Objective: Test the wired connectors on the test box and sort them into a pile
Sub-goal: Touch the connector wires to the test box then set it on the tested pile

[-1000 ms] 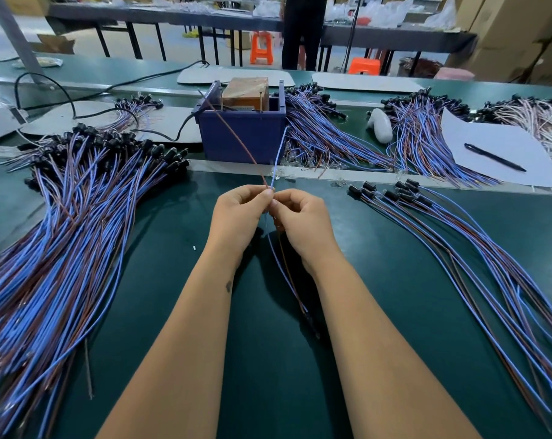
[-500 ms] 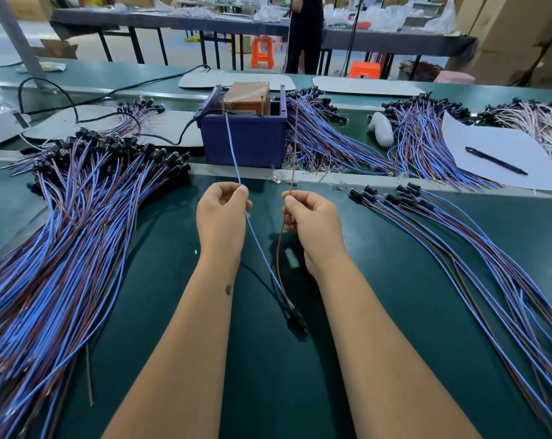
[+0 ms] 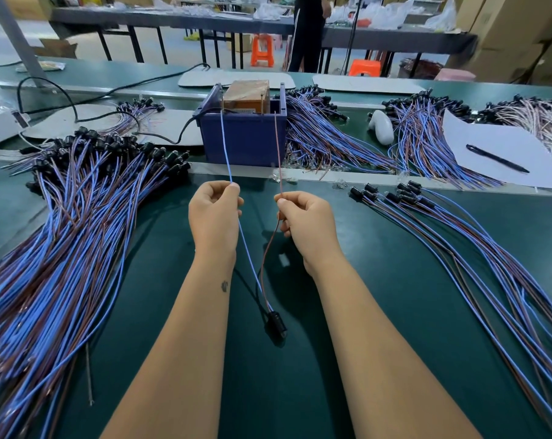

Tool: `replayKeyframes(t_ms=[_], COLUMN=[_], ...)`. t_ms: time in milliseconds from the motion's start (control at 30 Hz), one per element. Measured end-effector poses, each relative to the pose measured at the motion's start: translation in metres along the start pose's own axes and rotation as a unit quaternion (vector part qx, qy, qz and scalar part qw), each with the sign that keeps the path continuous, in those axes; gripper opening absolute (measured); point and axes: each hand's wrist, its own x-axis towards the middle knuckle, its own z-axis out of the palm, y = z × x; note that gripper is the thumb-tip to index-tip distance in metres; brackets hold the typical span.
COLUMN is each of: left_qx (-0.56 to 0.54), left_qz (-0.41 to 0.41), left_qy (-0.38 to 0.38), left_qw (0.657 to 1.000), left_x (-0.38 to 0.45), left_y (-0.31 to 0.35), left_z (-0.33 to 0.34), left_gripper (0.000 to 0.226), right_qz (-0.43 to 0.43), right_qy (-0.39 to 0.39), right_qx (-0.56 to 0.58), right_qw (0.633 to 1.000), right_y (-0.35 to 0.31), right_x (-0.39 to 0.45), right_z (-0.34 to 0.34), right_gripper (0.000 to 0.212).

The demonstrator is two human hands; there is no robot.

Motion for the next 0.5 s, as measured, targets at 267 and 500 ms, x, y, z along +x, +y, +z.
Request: replayKeyframes(t_ms=[267, 500], left_qx=[0.002, 0.002], left_qz=[-0.003, -0.004], left_qy=[0.004, 0.001], left_qw=[1.000, 1.000], left_x=[0.0005, 0.0006], left_y=[0.0016, 0.0019], left_z=[-0.0008, -0.0006], left_gripper=[0.009, 0.009], right_qz=[-0.011, -0.015], right_qy=[-0.007, -0.012], right_qx=[-0.023, -0.027], right_qw=[1.000, 0.999], right_y=[0.0023, 0.0031], right_x=[0.0016, 0.0028], right_z=[0.0025, 0.0028], right_gripper=[0.020, 0.021])
